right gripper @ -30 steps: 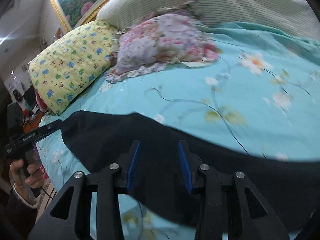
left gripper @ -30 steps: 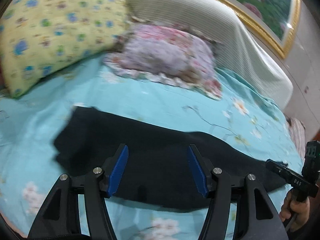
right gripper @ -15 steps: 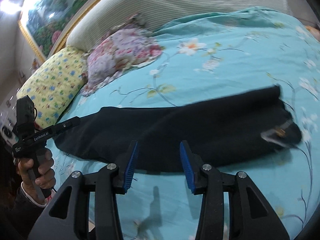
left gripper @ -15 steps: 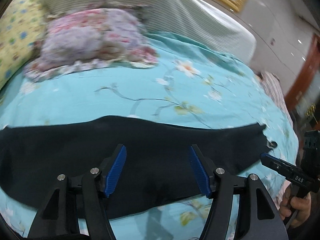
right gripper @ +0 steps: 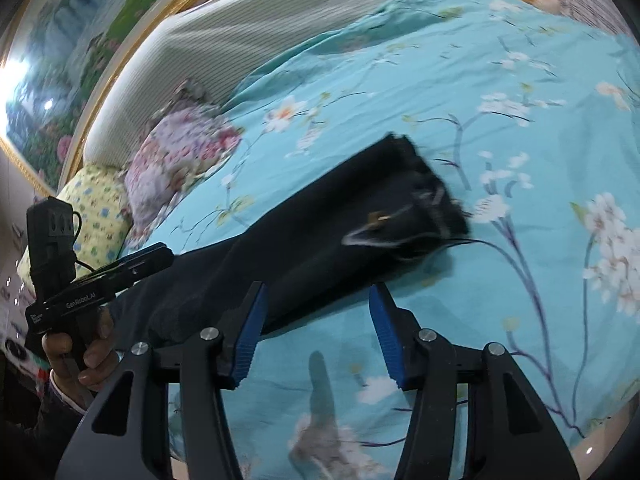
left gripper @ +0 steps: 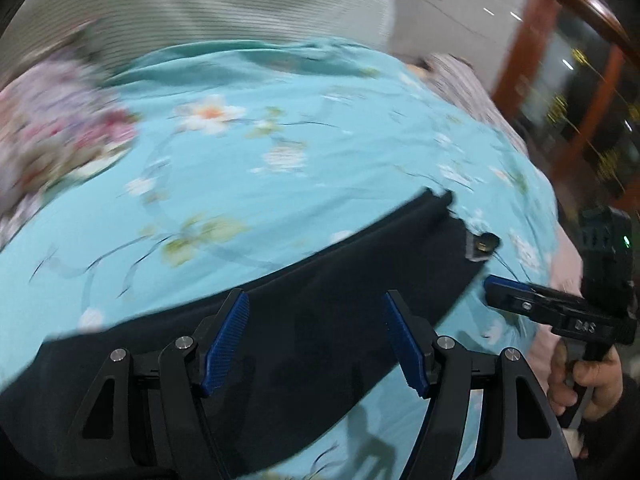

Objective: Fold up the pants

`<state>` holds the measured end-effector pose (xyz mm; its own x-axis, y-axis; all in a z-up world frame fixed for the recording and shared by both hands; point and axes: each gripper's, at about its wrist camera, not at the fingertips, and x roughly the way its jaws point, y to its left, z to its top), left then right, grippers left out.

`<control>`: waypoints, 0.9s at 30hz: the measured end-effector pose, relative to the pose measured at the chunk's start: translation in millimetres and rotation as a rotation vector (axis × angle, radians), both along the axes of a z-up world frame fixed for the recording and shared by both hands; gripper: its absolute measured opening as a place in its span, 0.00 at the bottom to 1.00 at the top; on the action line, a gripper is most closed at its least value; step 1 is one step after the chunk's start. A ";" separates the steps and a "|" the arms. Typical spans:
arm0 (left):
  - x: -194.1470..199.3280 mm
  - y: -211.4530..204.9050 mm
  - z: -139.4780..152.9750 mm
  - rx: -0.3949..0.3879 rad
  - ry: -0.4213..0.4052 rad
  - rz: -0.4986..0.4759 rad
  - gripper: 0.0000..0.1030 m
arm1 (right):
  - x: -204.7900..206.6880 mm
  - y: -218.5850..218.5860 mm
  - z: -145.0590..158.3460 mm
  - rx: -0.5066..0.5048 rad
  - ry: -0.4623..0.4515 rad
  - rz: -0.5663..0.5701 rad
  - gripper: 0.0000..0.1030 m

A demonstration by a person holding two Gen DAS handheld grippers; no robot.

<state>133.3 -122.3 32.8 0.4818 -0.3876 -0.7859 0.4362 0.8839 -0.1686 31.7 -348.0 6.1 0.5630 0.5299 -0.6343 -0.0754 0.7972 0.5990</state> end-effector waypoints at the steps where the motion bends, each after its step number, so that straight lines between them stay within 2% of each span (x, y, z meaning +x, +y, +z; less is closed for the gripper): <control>1: 6.1 -14.3 -1.7 0.025 -0.002 -0.039 0.68 | 1.6 -3.7 -2.5 0.010 0.008 -0.009 0.53; 6: 33.7 -58.7 -11.3 0.044 0.036 -0.166 0.68 | 11.6 -19.3 -17.0 0.059 0.052 -0.057 0.53; 10: 56.6 -81.7 -23.4 0.051 0.081 -0.224 0.68 | 16.9 -30.6 -26.3 0.122 0.067 -0.090 0.53; 14: 76.2 -104.2 -36.0 0.034 0.133 -0.306 0.68 | 22.2 -33.4 -31.3 0.162 0.060 -0.105 0.53; 17: 87.9 -122.8 -46.2 0.050 0.168 -0.357 0.68 | 24.2 -32.3 -33.7 0.169 0.039 -0.106 0.53; 20: 100.1 -138.9 -56.5 0.055 0.204 -0.382 0.64 | 25.6 -33.0 -34.7 0.175 0.023 -0.111 0.51; 21: 104.1 -142.5 -59.2 0.047 0.218 -0.388 0.58 | 26.6 -33.7 -35.4 0.178 0.019 -0.115 0.49; 22: 107.7 -146.1 -61.0 0.034 0.228 -0.395 0.55 | 28.1 -34.5 -35.8 0.179 0.016 -0.118 0.41; 23: 109.8 -148.5 -61.6 0.023 0.237 -0.404 0.45 | 30.2 -35.2 -36.4 0.174 0.017 -0.124 0.36; 24: 111.5 -151.2 -61.5 0.010 0.247 -0.419 0.31 | 31.2 -38.0 -39.3 0.162 0.025 -0.134 0.24; 25: 113.5 -155.4 -61.1 -0.006 0.262 -0.445 0.25 | 32.6 -39.5 -41.7 0.157 0.033 -0.140 0.16; 27: 113.3 -163.9 -58.8 0.006 0.245 -0.470 0.13 | 33.0 -46.9 -47.3 0.191 0.032 -0.152 0.13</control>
<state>246.6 -286.2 -26.0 0.0591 -0.5123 -0.8568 0.7338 0.6042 -0.3107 64.7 -394.9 -41.2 0.6270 0.5527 -0.5490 0.0580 0.6696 0.7404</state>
